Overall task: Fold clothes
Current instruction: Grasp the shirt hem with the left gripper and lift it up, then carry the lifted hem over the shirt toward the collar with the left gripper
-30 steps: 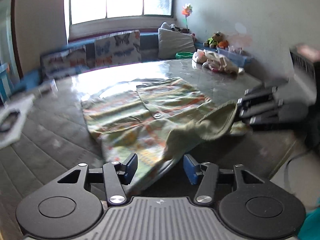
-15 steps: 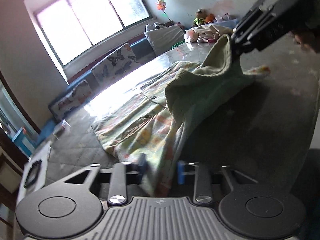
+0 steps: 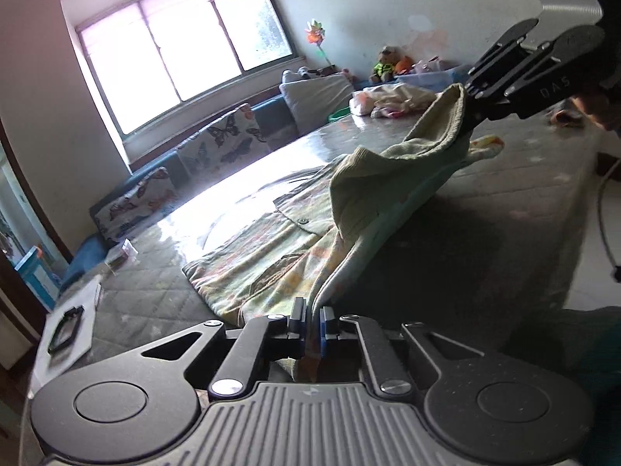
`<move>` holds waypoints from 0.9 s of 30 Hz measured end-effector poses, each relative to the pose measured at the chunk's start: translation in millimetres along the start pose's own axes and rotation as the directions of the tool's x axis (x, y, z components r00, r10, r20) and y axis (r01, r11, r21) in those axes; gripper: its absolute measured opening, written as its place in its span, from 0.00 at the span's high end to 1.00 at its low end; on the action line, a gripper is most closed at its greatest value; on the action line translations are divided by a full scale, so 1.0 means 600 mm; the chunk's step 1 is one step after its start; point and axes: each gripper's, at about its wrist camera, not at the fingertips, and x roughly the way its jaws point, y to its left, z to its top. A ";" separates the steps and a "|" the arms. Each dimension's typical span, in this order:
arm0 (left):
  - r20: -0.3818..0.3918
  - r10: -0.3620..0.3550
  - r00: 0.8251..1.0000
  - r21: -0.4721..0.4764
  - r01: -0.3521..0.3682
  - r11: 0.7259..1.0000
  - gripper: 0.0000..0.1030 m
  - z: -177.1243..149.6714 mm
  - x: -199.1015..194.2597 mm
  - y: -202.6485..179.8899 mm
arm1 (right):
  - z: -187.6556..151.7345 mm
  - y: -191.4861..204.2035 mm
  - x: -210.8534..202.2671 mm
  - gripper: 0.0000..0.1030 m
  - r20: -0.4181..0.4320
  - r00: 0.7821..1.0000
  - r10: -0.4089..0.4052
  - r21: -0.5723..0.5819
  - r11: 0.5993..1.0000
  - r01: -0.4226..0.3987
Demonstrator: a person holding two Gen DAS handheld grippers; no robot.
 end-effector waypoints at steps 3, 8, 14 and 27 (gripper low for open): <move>-0.006 -0.039 0.999 -0.019 0.039 0.999 0.93 -0.001 -0.046 -0.012 | 0.000 0.028 -0.043 0.98 -0.019 0.999 0.034 -0.035 0.999 -0.034; 0.010 -0.092 0.996 -0.052 0.092 0.994 0.93 0.003 -0.108 -0.019 | 0.014 0.059 -0.096 0.98 -0.044 0.996 0.076 -0.063 0.995 -0.079; 0.014 -0.074 0.997 -0.068 0.075 0.995 0.93 0.024 -0.082 0.003 | 0.043 0.035 -0.079 0.98 -0.062 0.995 0.077 -0.048 0.996 -0.081; -0.037 -0.052 0.998 -0.151 0.046 0.988 0.93 0.089 0.097 0.118 | 0.125 -0.106 0.069 0.98 -0.110 0.994 0.025 0.012 1.000 -0.024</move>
